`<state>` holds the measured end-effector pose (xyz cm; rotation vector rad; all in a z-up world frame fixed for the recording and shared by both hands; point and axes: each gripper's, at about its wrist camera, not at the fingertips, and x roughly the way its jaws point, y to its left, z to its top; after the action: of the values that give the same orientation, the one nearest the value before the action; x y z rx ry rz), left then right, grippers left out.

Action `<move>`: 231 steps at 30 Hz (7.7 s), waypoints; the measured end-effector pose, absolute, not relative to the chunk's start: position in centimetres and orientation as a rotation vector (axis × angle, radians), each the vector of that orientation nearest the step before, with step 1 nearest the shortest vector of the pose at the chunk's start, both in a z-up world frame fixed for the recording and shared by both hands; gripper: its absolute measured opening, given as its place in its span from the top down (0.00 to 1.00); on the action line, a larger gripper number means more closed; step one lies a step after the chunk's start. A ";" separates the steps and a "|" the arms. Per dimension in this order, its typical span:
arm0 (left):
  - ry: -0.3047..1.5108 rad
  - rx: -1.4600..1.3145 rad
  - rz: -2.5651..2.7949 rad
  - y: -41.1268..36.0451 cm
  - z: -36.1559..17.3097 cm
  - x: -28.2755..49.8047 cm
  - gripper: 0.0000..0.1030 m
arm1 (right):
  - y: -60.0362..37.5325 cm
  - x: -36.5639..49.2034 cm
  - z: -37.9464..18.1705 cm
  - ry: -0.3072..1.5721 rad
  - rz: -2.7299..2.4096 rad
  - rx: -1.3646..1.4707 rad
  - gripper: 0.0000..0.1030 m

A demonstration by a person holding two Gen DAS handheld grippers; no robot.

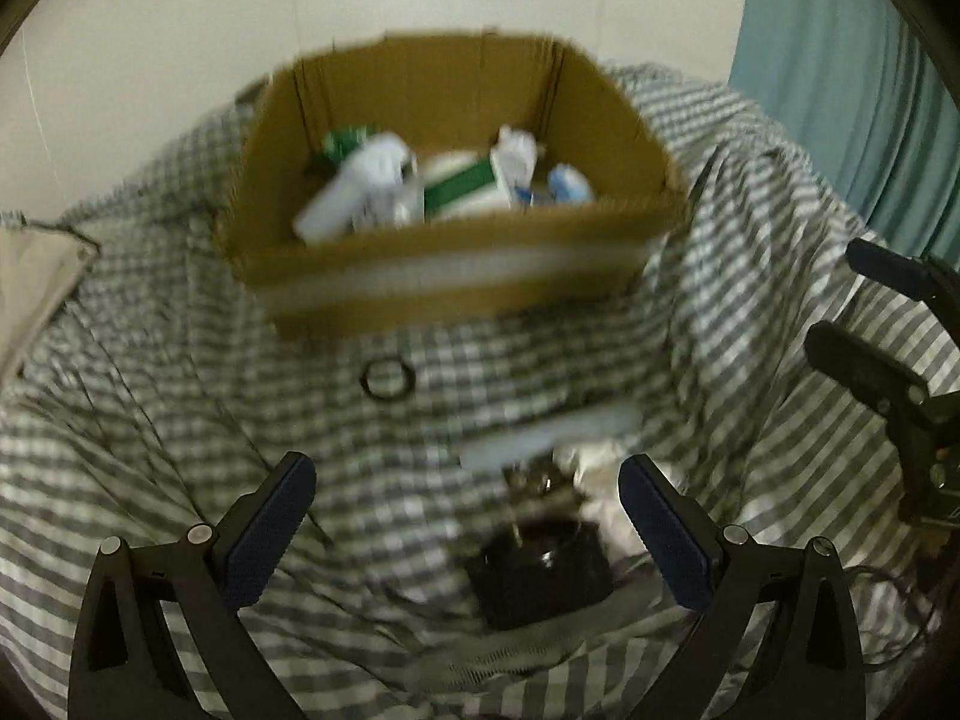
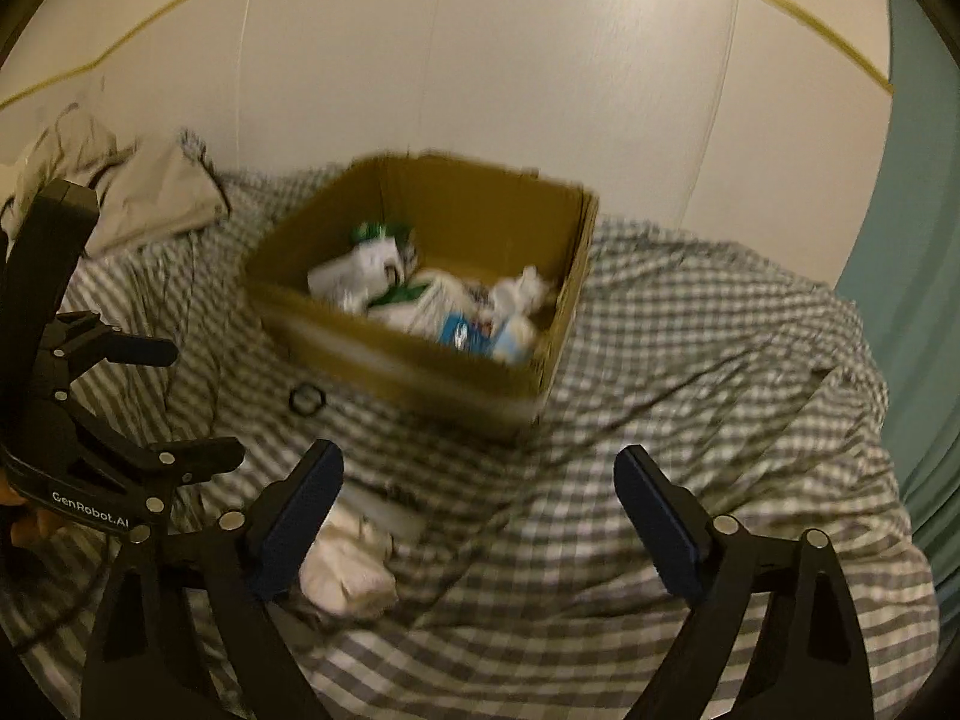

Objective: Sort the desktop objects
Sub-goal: 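Withdraw both tools from the box toward the remaining items, then grasp the black round cup with left tool while right tool grasps the white tissue, then carry the black cup and tissue over the box and open both tools, then withdraw both tools from the box back toward the bed, then lower left tool to the black ring while right tool lowers to the white stick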

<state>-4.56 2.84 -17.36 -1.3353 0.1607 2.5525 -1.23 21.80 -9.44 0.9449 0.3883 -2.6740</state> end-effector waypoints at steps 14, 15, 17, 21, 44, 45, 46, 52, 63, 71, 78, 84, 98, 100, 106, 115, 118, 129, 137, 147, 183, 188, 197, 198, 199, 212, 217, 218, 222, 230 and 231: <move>0.180 -1.648 2.311 4.7 -24.6 -5.4 0.00 | 20.7 -4.5 -15.1 0.425 -2.485 1.242 0.23; 0.171 -1.665 2.296 4.7 -25.0 -5.5 0.00 | 20.4 -4.6 -15.5 0.436 -2.460 1.261 0.23; 0.152 -1.698 2.278 4.6 -25.7 -5.7 0.00 | 19.7 -4.7 -16.2 0.466 -2.420 1.287 0.24; 0.133 -1.751 2.241 4.5 -26.9 -5.9 0.00 | 18.4 -4.9 -17.7 0.534 -2.337 1.334 0.24; 0.095 -1.563 2.383 2.8 -23.8 -3.2 0.26 | 16.4 -4.3 -20.6 0.521 -2.138 1.440 0.92; 0.087 -1.545 2.395 2.7 -23.5 -3.2 0.26 | 16.6 -4.0 -20.1 0.512 -2.155 1.413 0.92; 0.081 -1.518 2.414 2.5 -23.1 -3.0 0.26 | 16.8 -3.7 -19.5 0.499 -2.176 1.383 0.92; 0.098 -1.369 2.495 2.4 -21.0 -2.6 0.26 | 18.1 -2.0 -16.3 0.429 -2.366 1.224 0.93; 0.180 -1.156 2.622 3.3 -17.7 -2.0 0.26 | 19.7 0.1 -11.8 0.358 -2.617 0.944 0.93; 0.131 -1.026 2.691 2.0 -13.6 -2.5 0.26 | 22.3 0.6 -8.5 0.142 -2.728 0.815 0.93; 0.096 -0.871 2.742 1.3 -8.8 -3.2 0.26 | 21.1 0.6 -5.4 0.187 -2.746 0.668 0.93; 0.072 -0.745 2.796 0.6 -5.0 -4.1 0.26 | 19.8 -0.2 -2.1 0.215 -2.756 0.526 0.93; 0.026 -0.578 2.869 0.1 -0.4 -8.2 0.26 | 18.7 -3.6 3.6 0.179 -2.800 0.356 0.93; 0.025 -0.583 2.875 0.1 -0.6 -9.3 0.26 | 18.7 -4.5 3.7 0.178 -2.802 0.360 0.93; 0.040 -0.621 2.899 0.1 -2.0 -12.3 0.26 | 19.0 -8.6 2.5 0.089 -2.775 0.458 0.93; 0.052 -0.722 2.881 0.8 -4.4 -17.4 0.26 | 19.0 -13.5 0.0 0.086 -2.776 0.548 0.93; 0.041 -0.765 2.868 1.1 -5.2 -19.0 0.26 | 18.2 -15.1 -1.0 0.095 -2.772 0.588 0.93; 0.040 -0.958 2.827 2.2 -9.4 -23.5 0.26 | 16.4 -20.4 -5.0 0.096 -2.743 0.759 0.93; 0.019 -1.019 2.799 2.1 -10.3 -24.6 0.24 | 17.3 -20.9 -5.9 0.125 -2.763 0.798 0.89; -0.002 -0.949 2.853 1.3 -7.6 -23.0 0.09 | 17.6 -18.9 -3.2 0.179 -2.854 0.722 0.49; -0.043 -0.588 2.943 -0.8 2.4 -6.9 0.00 | 20.7 -2.9 6.3 0.187 -3.000 0.386 0.00; -0.055 -0.603 2.950 -1.4 0.8 -6.0 0.00 | 21.0 -2.2 5.1 0.190 -2.972 0.417 0.00; 0.068 -0.645 2.966 -0.8 -3.0 -5.0 0.00 | 20.2 -1.4 1.9 0.216 -2.945 0.519 0.00; 0.065 -0.651 2.960 -0.8 -3.3 -4.9 0.00 | 20.1 -1.4 1.6 0.209 -2.943 0.533 0.00; 0.059 -0.662 2.952 -0.8 -3.7 -4.9 0.00 | 20.1 -1.4 1.3 0.200 -2.938 0.548 0.00; 0.078 -0.797 2.894 0.3 -7.9 -5.4 0.06 | 19.8 -2.0 -2.3 0.172 -2.885 0.710 0.00; 0.086 -0.842 2.879 0.6 -9.2 -6.0 0.08 | 19.7 -2.6 -3.6 0.185 -2.872 0.760 0.02; 0.086 -0.855 2.875 0.7 -9.5 -6.2 0.08 | 19.7 -2.8 -3.9 0.184 -2.867 0.774 0.02; 0.089 -0.901 2.860 0.8 -10.8 -7.0 0.09 | 19.7 -3.3 -4.9 0.183 -2.850 0.821 0.05; 0.103 -0.987 2.835 1.1 -13.2 -8.4 0.11 | 19.5 -4.6 -7.0 0.190 -2.814 0.912 0.07; 0.104 -0.996 2.832 1.1 -13.4 -8.6 0.12 | 19.5 -4.8 -7.3 0.191 -2.812 0.922 0.07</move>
<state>-8.58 1.09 -13.43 -0.9961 0.1044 2.8324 -4.78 19.48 -7.31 0.9225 0.1911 -2.8115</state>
